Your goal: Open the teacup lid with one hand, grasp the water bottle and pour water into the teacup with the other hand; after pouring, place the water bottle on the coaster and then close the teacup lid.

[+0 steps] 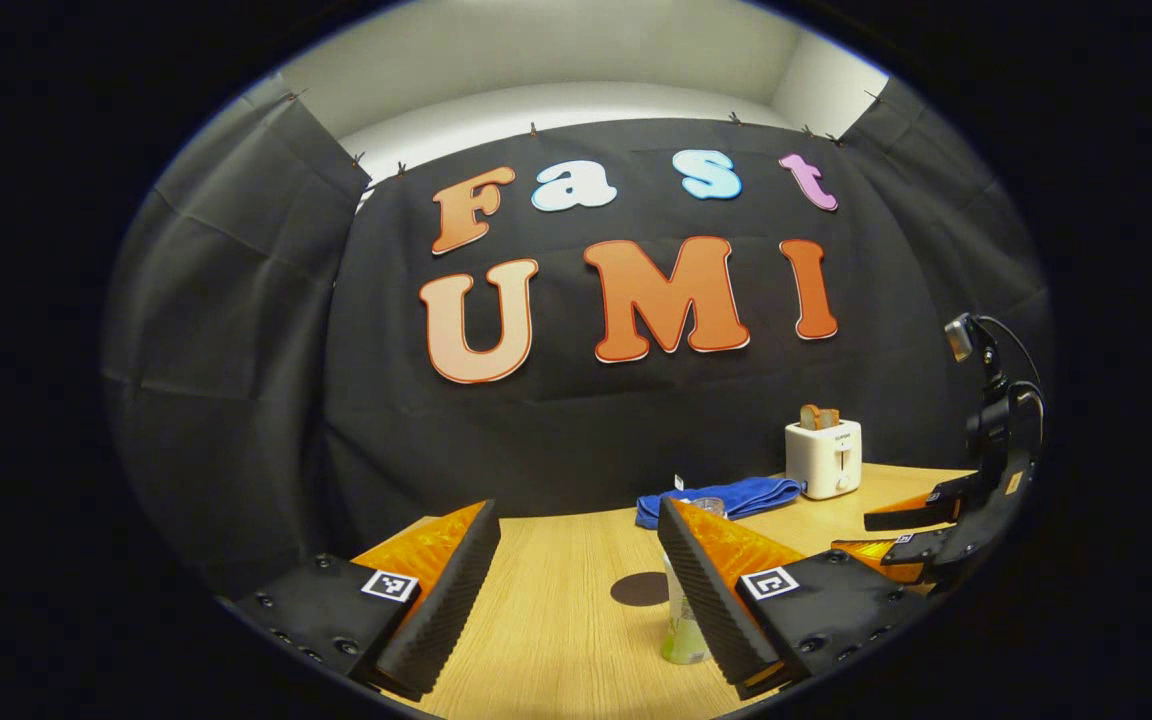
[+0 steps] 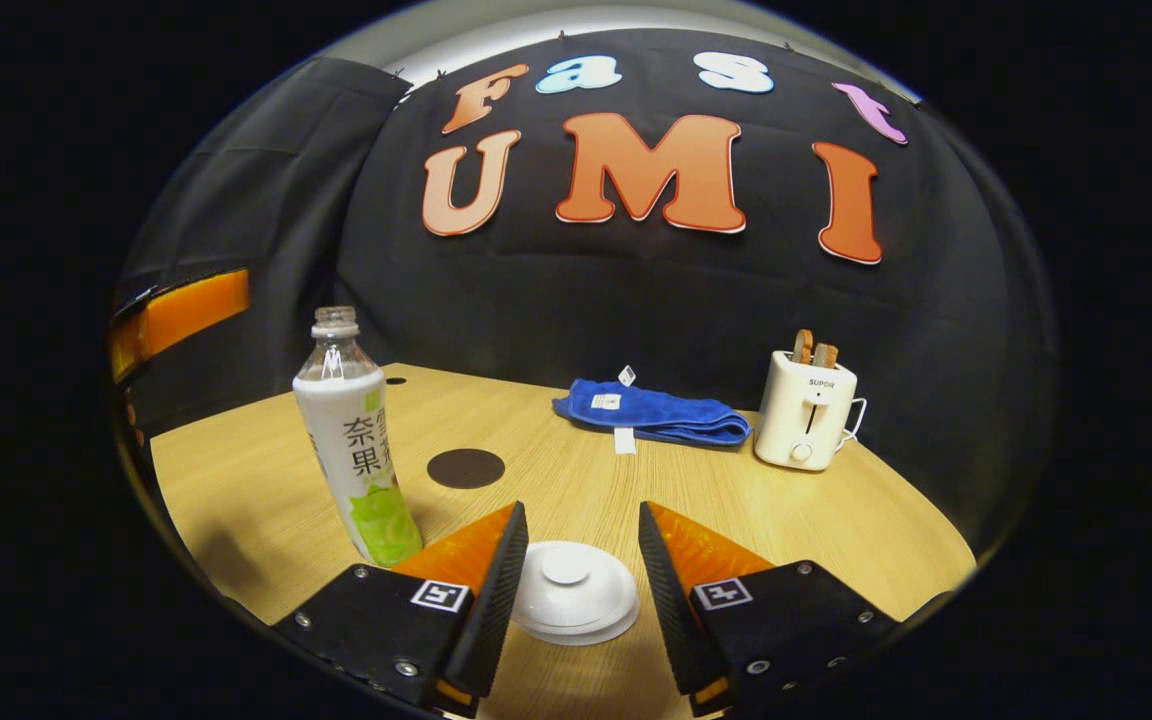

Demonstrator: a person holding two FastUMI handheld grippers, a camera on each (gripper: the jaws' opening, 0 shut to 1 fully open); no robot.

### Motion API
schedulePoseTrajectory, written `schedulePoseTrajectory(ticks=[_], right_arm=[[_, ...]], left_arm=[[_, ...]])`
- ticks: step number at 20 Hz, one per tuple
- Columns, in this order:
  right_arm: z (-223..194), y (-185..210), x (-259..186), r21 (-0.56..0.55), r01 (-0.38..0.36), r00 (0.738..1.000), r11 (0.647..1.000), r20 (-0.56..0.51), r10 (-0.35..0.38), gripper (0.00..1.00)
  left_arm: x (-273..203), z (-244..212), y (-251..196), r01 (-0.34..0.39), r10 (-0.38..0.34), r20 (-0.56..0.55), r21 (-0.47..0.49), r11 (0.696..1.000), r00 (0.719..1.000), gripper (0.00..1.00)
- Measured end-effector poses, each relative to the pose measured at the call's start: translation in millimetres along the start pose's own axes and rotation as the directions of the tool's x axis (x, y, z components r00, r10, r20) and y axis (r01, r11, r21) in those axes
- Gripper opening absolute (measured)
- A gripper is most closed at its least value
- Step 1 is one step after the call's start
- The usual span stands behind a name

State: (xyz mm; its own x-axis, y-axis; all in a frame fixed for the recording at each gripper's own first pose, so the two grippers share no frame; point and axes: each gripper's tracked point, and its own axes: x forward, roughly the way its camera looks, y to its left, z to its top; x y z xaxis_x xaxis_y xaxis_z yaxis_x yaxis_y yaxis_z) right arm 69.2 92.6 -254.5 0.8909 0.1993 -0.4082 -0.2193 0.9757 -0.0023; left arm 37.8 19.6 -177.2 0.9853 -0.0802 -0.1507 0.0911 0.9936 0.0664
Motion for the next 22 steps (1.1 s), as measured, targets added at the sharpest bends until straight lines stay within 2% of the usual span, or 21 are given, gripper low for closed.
schedulePoseTrajectory(ticks=[4, 6, 9, 11, 12, 13, 15, 22], right_arm=[[-12.8, 4.0, 8.0, -0.021, -0.01, 0.999, 1.0, -0.038, 0.009, 0.65], [-19.0, 6.3, 10.6, -0.029, -0.012, 0.999, 1.0, -0.052, 0.011, 0.56], [-19.9, 13.2, 12.0, -0.016, -0.036, 0.998, 0.999, -0.055, 0.035, 0.55], [-19.3, 14.2, 13.5, -0.022, -0.037, 0.998, 0.999, -0.056, 0.035, 0.43], [-17.8, 13.6, 13.9, -0.034, -0.034, 0.998, 0.999, -0.053, 0.033, 0.34], [-16.9, 11.6, 14.4, -0.033, -0.026, 0.998, 0.999, -0.05, 0.025, 0.33], [-18.7, 10.7, 14.5, -0.014, -0.029, 0.998, 0.999, -0.056, 0.028, 0.24], [-6.3, 5.8, 11.4, 0.025, -0.014, 1.0, 1.0, -0.022, 0.015, 0.2]], left_arm=[[5.4, -13.1, 0.8, 0.003, -0.003, -0.024, -0.006, 1.0, 1.0, 1.0], [6.7, -17.0, -2.6, 0.014, -0.014, -0.027, 0.0, 1.0, 1.0, 0.99], [7.0, -17.1, -2.3, 0.015, -0.014, -0.024, 0.018, 1.0, 1.0, 0.99], [6.4, -15.4, -3.6, 0.019, -0.019, -0.019, 0.014, 1.0, 1.0, 1.0], [6.4, -16.9, -4.4, 0.022, -0.022, -0.02, 0.009, 1.0, 1.0, 0.99], [6.9, -17.8, -5.0, 0.024, -0.024, -0.023, 0.008, 1.0, 0.999, 1.0], [6.0, -20.6, -7.2, 0.031, -0.031, -0.029, 0.009, 0.999, 0.999, 0.99], [1.5, -32.5, -26.4, 0.079, -0.08, -0.053, -0.018, 0.997, 0.995, 1.0]])
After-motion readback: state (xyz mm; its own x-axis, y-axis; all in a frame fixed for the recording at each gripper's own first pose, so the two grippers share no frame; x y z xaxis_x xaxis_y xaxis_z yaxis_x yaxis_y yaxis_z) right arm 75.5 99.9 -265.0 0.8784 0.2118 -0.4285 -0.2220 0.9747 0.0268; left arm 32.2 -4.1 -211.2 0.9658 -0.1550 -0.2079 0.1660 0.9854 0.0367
